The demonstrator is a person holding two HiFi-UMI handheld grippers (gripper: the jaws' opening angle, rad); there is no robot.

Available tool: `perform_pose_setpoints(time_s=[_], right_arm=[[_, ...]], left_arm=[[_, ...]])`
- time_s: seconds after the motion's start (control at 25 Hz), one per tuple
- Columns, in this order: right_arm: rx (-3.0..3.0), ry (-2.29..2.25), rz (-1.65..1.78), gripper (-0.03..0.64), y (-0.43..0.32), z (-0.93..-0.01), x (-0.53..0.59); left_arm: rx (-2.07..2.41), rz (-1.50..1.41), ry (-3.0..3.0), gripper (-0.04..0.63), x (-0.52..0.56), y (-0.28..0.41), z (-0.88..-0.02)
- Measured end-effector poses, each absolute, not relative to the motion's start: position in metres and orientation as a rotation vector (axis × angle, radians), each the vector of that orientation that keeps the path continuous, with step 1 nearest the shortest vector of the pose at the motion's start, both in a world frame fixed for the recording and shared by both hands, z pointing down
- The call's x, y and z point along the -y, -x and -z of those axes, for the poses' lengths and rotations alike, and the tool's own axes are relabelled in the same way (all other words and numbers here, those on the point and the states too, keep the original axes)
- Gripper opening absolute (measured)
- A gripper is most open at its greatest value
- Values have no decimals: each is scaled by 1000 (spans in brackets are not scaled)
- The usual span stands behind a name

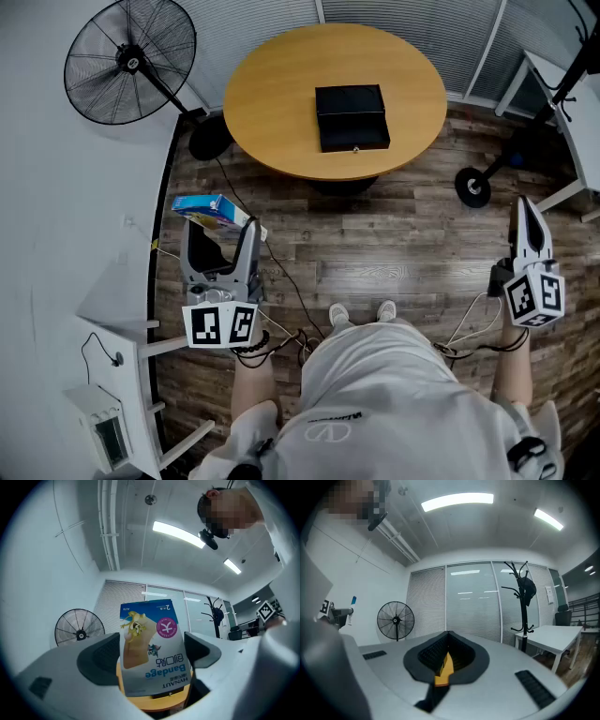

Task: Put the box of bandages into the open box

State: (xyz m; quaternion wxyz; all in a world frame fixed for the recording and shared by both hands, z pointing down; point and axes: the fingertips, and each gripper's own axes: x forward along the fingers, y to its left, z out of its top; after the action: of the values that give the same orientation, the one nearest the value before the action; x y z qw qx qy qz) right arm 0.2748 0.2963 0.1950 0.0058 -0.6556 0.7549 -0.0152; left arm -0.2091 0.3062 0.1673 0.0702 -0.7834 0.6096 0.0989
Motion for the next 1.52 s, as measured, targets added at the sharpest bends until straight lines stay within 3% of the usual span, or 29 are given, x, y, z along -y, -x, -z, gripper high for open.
perform_pose_setpoints(time_s=[1.0, 1.52], right_arm=[[-2367, 2060, 47, 18, -194, -203, -295], [-2402, 2019, 48, 18, -200, -207, -245]], left_arm=[[-1770, -336, 2459, 434, -292, 260, -186], [-1739, -312, 2483, 434, -247, 227, -186]])
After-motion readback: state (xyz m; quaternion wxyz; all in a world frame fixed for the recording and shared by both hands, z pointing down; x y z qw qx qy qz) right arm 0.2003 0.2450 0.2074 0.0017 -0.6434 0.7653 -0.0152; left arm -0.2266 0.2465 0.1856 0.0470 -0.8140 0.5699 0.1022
